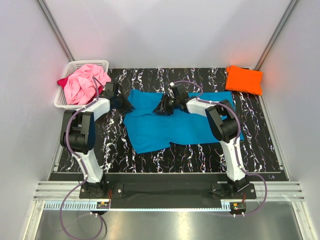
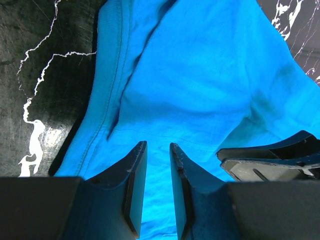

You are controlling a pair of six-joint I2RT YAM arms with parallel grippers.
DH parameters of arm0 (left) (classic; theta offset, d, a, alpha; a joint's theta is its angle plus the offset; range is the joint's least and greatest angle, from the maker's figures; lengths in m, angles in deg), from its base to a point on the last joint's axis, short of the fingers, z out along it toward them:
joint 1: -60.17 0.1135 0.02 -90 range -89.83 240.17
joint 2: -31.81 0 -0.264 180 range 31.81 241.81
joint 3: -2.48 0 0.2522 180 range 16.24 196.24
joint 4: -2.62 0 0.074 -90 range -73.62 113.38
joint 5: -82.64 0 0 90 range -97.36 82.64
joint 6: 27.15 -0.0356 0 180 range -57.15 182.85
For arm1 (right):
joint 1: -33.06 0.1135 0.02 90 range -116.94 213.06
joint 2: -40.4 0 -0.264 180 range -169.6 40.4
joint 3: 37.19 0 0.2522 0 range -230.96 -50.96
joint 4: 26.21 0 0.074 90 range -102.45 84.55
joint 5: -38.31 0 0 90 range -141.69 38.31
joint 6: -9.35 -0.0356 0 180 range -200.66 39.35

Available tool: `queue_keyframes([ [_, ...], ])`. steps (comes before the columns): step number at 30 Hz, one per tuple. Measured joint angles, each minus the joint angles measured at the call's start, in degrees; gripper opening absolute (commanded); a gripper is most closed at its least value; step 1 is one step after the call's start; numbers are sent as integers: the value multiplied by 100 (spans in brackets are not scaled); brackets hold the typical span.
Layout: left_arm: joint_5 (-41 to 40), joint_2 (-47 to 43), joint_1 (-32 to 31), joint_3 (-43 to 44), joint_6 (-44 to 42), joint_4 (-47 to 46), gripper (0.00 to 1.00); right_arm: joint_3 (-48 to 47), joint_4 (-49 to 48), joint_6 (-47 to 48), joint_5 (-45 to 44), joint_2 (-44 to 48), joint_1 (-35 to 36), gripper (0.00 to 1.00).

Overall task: Fold and stack the t-shirts
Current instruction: Fold the tshirt

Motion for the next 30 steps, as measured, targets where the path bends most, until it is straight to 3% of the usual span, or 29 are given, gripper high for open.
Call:
queue_keyframes([
  [14,37,28,50,0,0,-24,29,-376,44,24,-33,-369,2,38],
  [21,39,28,81,0,0,-26,29,-586,275,103,-87,-531,7,2],
  [30,59,28,98,0,0,-26,29,-573,654,319,-470,-374,101,0],
])
